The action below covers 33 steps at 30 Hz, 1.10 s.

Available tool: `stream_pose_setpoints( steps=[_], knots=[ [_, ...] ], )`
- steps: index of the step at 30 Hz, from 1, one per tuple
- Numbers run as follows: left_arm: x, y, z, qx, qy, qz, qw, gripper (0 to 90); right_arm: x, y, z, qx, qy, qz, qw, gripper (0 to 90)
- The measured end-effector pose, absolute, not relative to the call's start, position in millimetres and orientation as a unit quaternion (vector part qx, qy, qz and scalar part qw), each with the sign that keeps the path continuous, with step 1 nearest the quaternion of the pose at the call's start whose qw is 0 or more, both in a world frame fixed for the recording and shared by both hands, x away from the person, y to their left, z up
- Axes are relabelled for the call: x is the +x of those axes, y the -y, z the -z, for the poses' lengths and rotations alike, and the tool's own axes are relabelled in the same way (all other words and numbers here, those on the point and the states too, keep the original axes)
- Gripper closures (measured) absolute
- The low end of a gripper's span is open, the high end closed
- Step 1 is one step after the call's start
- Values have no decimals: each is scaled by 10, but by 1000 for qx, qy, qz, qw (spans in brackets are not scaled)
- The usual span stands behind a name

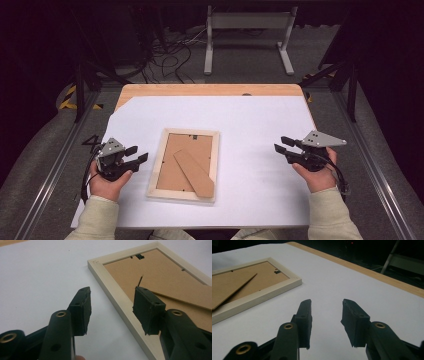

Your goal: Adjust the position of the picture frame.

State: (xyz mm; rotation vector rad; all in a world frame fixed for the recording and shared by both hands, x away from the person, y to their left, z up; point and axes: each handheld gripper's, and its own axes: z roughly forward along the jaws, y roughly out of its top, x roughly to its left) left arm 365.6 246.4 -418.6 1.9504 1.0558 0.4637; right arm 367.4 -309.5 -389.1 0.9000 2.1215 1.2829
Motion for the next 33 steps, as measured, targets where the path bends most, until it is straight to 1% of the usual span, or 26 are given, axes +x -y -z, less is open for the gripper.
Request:
stream_pose_setpoints(
  steps=[2,7,10,17,19,20,22,23,24,25,29,33],
  knots=[
    [3657,-2459,4179,780,-423,-188,422,488,3673,3095,3894,331,-779,-471,248,597],
    [3664,-2441,4143,782,-424,-186,417,523,3672,3102,3899,334,-780,-468,248,599],
    [3692,-2419,4118,786,-425,-181,411,570,3668,3115,3903,338,-779,-466,248,603],
    [3787,-2425,4128,792,-444,-137,396,801,3659,3123,3915,347,-781,-458,246,612],
    [3798,-2416,4132,800,-436,-122,393,866,3651,3128,3915,348,-781,-456,248,614],
    [3787,-2405,4125,801,-434,-124,394,893,3646,3134,3915,349,-780,-456,248,614],
    [3753,-2368,4075,809,-412,-115,402,896,3635,3145,3911,351,-779,-456,248,615],
    [3753,-2368,4075,809,-412,-115,402,896,3631,3151,3910,351,-779,-457,248,614],
    [3715,-2291,4022,822,-384,-111,405,896,3627,3158,3911,354,-778,-457,248,615],
    [3715,-2291,4022,822,-384,-111,405,897,3626,3164,3913,354,-778,-456,248,615],
    [3614,-2100,3992,848,-342,-85,396,897,3623,3174,3916,356,-777,-456,247,615],
    [3540,-2022,3997,867,-311,-69,385,896,3628,3172,3913,355,-777,-458,245,615]
  ],
)
